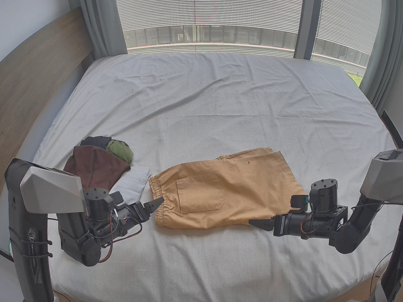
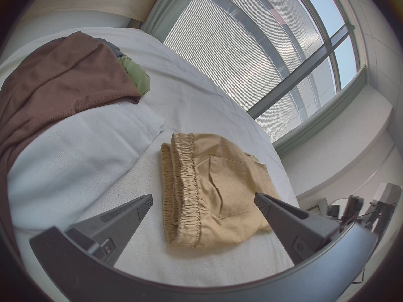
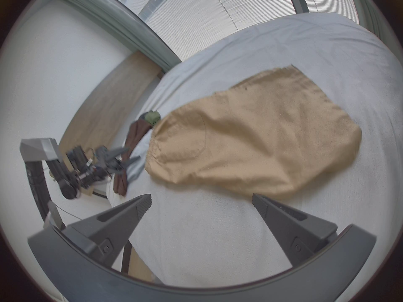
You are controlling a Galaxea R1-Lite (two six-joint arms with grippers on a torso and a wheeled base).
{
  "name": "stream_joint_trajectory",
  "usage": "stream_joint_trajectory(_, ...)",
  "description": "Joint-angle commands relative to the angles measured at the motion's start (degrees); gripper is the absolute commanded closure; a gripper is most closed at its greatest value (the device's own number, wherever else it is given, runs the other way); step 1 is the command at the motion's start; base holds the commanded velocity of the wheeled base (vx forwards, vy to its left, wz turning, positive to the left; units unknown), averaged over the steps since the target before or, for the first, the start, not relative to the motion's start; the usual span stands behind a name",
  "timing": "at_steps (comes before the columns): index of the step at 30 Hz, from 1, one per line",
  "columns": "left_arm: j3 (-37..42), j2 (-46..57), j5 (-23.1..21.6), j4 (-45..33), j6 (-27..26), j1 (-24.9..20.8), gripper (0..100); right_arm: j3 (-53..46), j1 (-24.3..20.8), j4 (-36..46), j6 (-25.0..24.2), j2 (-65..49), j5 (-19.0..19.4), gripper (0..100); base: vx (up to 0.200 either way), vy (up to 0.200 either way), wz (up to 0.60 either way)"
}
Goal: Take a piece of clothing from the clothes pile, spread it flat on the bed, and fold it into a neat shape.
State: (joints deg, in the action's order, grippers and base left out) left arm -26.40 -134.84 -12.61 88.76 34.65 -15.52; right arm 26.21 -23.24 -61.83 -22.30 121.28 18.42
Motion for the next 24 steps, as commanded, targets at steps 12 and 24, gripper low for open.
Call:
stream_joint_trajectory(12,-9.45,-11.85,5.40,-2.28,0.25,-4.08,0,5.08,3.02,-4.53,-5.74,-3.86,3.11,0,0.000,0.000,0.00)
stream_joint_trajectory(24,-14.82,-12.11,5.22,-5.70,0.51,-4.08,0,4.90,3.37,-5.67,-5.92,-3.95,3.20,0,0.000,0.000,0.00)
